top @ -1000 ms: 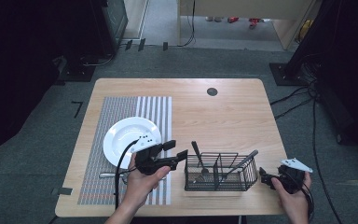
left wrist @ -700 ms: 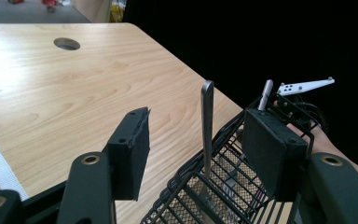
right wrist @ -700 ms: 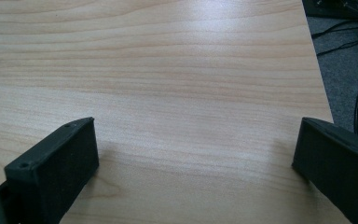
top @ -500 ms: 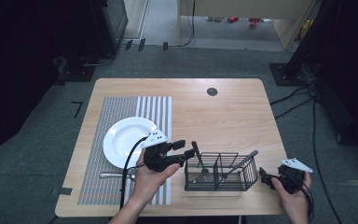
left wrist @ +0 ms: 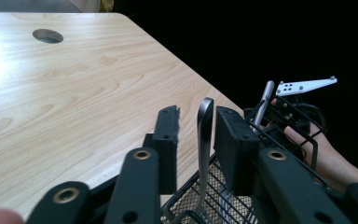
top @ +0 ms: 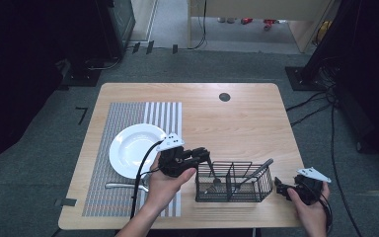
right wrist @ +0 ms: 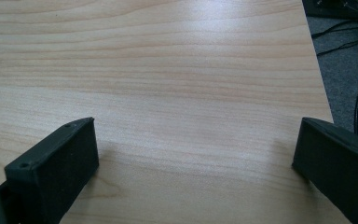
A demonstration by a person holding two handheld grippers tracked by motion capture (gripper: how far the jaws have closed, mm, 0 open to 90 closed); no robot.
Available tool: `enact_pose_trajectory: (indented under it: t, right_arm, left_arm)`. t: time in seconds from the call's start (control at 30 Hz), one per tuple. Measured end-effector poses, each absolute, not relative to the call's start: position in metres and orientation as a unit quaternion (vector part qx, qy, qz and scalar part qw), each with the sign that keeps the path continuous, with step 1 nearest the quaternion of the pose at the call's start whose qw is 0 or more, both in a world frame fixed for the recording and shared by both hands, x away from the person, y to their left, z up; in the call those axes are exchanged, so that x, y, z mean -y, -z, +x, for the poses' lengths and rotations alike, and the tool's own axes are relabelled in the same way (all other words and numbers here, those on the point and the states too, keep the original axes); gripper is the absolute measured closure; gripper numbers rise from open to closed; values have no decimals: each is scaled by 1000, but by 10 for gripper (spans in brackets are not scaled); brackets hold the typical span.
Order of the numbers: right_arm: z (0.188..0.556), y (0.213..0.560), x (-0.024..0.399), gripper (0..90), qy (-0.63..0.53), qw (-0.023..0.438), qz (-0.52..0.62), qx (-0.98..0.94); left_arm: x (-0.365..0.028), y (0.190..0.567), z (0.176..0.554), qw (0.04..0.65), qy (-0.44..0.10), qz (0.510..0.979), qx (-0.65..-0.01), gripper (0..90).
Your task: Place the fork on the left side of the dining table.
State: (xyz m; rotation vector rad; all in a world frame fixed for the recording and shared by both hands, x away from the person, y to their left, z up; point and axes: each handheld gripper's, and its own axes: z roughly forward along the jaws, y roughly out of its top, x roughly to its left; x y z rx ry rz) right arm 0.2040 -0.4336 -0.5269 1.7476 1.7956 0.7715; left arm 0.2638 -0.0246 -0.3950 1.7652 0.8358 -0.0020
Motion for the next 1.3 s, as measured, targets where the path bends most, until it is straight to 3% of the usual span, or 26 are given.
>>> enact_pose_trajectory:
  t: [0.1,0.33,0.63,1.3]
  right_arm:
    - [204,527,434,0,-284,257,644,-662]
    - [204,527,434,0,-284,257,644,-662]
    - [204,527,434,0,-284,257,644,-662]
    - [204,527,434,0,-285,258,643,-662]
  left_arm:
    - [23,393,263,569,1,743,-352,833]
    - [25,389,259,586,-2,743,-323,889]
    - [24,375,254,587,-44,749,-304,892]
    - [3,337,249,631,-33,717,-294,894]
